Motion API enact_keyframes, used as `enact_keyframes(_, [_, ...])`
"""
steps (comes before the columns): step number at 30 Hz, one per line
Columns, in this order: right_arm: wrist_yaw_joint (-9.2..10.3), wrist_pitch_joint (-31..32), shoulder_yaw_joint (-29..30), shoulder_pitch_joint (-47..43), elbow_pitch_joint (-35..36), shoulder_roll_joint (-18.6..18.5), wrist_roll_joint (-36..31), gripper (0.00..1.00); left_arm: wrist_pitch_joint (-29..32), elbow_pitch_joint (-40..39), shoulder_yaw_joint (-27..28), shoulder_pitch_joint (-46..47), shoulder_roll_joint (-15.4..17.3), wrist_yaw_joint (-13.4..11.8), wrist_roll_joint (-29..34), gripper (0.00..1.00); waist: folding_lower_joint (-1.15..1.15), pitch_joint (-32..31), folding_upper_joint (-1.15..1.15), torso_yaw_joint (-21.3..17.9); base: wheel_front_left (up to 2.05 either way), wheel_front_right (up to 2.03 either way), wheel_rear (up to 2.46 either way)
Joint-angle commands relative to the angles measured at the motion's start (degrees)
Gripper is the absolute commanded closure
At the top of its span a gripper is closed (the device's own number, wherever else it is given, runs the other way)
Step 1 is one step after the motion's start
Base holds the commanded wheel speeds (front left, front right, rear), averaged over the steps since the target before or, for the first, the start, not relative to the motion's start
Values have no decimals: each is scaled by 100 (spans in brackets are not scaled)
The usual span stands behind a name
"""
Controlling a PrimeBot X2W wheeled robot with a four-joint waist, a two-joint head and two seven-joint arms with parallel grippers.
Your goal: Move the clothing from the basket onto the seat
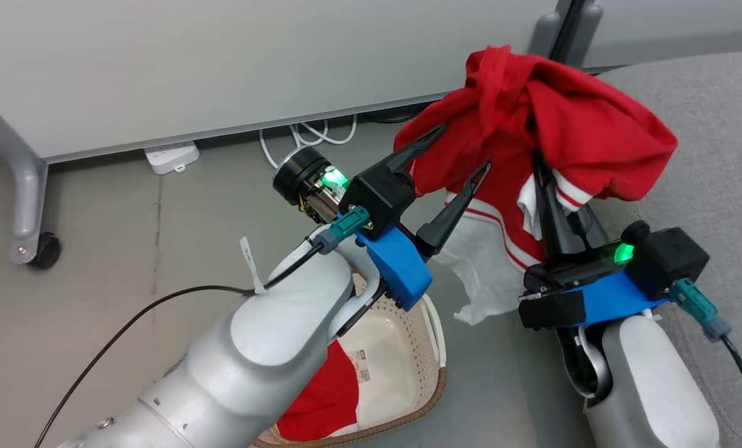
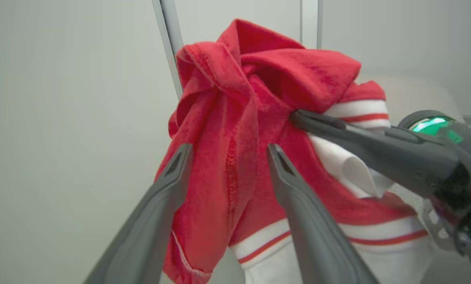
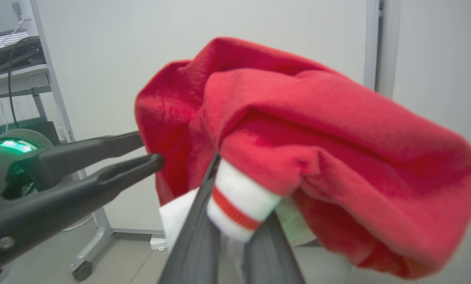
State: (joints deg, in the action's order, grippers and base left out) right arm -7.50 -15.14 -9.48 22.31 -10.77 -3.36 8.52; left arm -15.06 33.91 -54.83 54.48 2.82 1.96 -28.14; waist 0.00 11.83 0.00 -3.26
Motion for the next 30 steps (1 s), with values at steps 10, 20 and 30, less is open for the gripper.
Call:
enact_keyframes(10, [2,-1,596,208,167,-63,1,100,-18,71,-280,195,15,7,38,0,0,445,0,-688,0,0,0])
enact_keyframes(20, [2,-1,1226,219,313,-88,48,100,-16,118,-627,328,14,53,23,0,0,795,0,-1310,0,0,0])
enact_keyframes(30, [2,-1,1701,-2,365,-25,81,100,9,207,-949,412,16,86,-60,0,0,1055,0,-1891,0,0,0])
